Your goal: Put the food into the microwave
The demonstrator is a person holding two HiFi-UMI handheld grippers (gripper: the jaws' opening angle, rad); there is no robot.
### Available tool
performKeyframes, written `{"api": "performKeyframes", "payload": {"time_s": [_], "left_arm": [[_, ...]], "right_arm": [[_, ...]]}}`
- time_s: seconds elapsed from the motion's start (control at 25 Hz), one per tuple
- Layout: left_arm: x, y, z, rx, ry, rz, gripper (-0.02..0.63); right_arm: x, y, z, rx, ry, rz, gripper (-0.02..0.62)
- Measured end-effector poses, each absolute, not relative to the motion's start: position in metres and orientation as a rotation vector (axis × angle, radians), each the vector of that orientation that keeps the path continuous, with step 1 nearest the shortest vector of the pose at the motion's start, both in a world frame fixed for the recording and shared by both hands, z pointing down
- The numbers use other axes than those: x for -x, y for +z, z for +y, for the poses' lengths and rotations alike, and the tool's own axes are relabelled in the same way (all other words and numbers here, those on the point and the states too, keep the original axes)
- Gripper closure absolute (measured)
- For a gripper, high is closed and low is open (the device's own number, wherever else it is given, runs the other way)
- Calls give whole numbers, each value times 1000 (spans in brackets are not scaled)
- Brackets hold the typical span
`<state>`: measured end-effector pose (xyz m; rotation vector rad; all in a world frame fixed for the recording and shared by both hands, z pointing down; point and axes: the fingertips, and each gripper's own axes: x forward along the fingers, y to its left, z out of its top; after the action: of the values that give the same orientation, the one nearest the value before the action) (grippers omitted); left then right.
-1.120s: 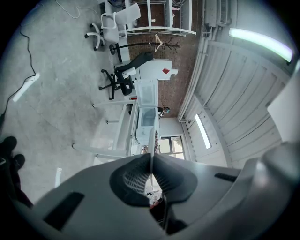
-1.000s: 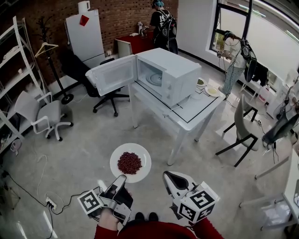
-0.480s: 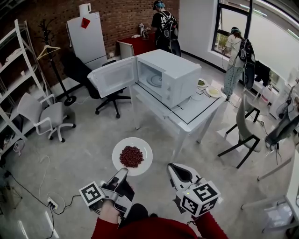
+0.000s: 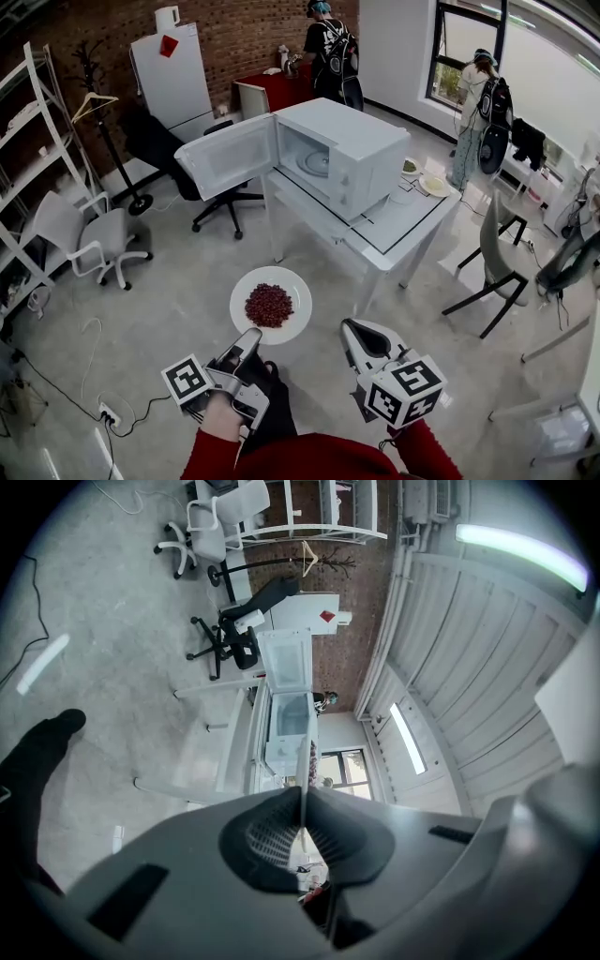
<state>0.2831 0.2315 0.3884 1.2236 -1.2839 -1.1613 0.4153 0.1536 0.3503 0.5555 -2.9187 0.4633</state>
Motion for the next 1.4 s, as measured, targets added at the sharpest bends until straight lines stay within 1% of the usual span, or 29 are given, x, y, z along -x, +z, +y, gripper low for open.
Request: {"api": "performKeyframes", "payload": {"time_s": [0.24,0.6,0.88,1.04,1.24,1.4], "left_arm": [[-244,396,205,-1229,-1159,-1252,584],[-131,393,141,-1241,-1126,-1238,584],[-68,386,85,-1270,-1071,-1167,584],[-50,380,50,-1299,-1058,-1119,584],[-45,371,13,-1318,-1077,-1043,584],[-44,382,-17,-1337,-1064,-1028,584]], "right_arm": [[-371,358,139,-548,447,-2903,581],[-267,361,84,-598,485,-2858,581],[-196,357,40,-675,470,-2802,581],[-177,359,11,-756,452,-2755,581],[-164,366,-20,-841,459,-2701,581],[-163,379,-43,-880,459,-2656,581]]}}
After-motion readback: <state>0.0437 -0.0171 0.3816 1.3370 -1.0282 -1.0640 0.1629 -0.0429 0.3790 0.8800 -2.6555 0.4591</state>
